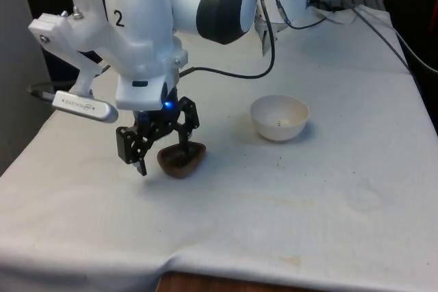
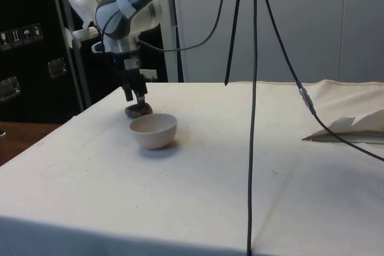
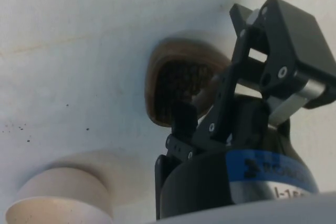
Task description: Pour the coffee beans from the cup into the bowl.
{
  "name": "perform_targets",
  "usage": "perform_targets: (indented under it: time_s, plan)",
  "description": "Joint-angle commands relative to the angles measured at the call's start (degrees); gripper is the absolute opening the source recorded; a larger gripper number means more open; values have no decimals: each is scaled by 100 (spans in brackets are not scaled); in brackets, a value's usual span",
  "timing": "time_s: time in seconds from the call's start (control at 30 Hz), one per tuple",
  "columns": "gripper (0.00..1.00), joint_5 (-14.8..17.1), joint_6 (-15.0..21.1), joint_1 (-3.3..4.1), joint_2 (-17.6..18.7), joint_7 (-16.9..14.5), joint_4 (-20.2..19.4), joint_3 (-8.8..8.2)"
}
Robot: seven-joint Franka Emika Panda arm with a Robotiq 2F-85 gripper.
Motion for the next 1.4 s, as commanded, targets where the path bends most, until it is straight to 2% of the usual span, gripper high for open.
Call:
perform_targets:
  time_s: [0.0, 0.27, 0.3, 0.33, 0.53, 0.6, 0.63, 0.77, 0.83, 0.87, 0.97, 1.0, 1.1, 1.13, 1.17, 1.27, 1.3, 1.33, 1.37]
  plan:
    - [100, 11, -115, -29, 86, -11, 143, 23]
    - [100, 34, -120, -57, 155, -46, 229, 11]
    - [100, 34, -6, -34, 74, -57, 63, -6]
    - [100, 40, -115, -57, 160, -46, 229, 11]
    - [100, 46, -86, -86, 160, -69, 246, 11]
    - [100, 46, 0, -63, 80, -74, 103, -6]
    - [100, 52, -86, -86, 160, -80, 252, 11]
    - [100, 52, -86, -92, 160, -86, 264, 11]
    - [95, 46, 0, -69, 92, -92, 132, -6]
    - [95, 52, -86, -92, 160, -92, 264, 11]
    - [77, 52, -86, -92, 160, -92, 264, 11]
    - [66, 52, -86, -92, 155, -92, 264, 11]
    - [49, 52, -86, -92, 155, -92, 264, 11]
    - [40, 52, 0, -69, 92, -92, 143, -6]
    - [40, 52, -86, -92, 155, -92, 264, 11]
    - [26, 52, -80, -92, 155, -92, 264, 6]
    - [20, 52, -80, -92, 155, -92, 264, 6]
    - [9, 52, -80, -92, 155, -92, 264, 6]
    - [3, 52, -80, -92, 160, -92, 264, 6]
